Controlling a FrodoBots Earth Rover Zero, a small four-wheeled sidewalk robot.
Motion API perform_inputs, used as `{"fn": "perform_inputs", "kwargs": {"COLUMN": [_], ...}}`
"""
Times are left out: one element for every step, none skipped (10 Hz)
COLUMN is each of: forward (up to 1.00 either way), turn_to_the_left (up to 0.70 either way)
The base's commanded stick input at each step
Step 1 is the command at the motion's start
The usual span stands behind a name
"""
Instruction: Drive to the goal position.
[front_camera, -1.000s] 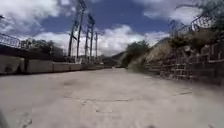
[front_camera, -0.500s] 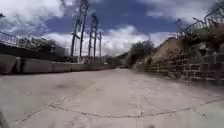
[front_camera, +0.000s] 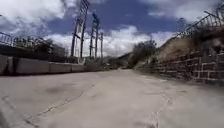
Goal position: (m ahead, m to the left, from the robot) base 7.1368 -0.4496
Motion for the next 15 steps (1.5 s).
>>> {"fn": "perform_inputs", "kwargs": {"forward": [1.00, 1.00, 1.00, 1.00, 1.00, 1.00, 1.00, 1.00, 1.00, 1.00, 1.00, 1.00, 1.00, 1.00, 1.00], "turn_to_the_left": [-0.03, 0.00, 0.00, 0.00, 0.00, 0.00, -0.27, -0.27, -0.27, -0.27, -0.27, -0.27, 0.00, 0.00, 0.00]}}
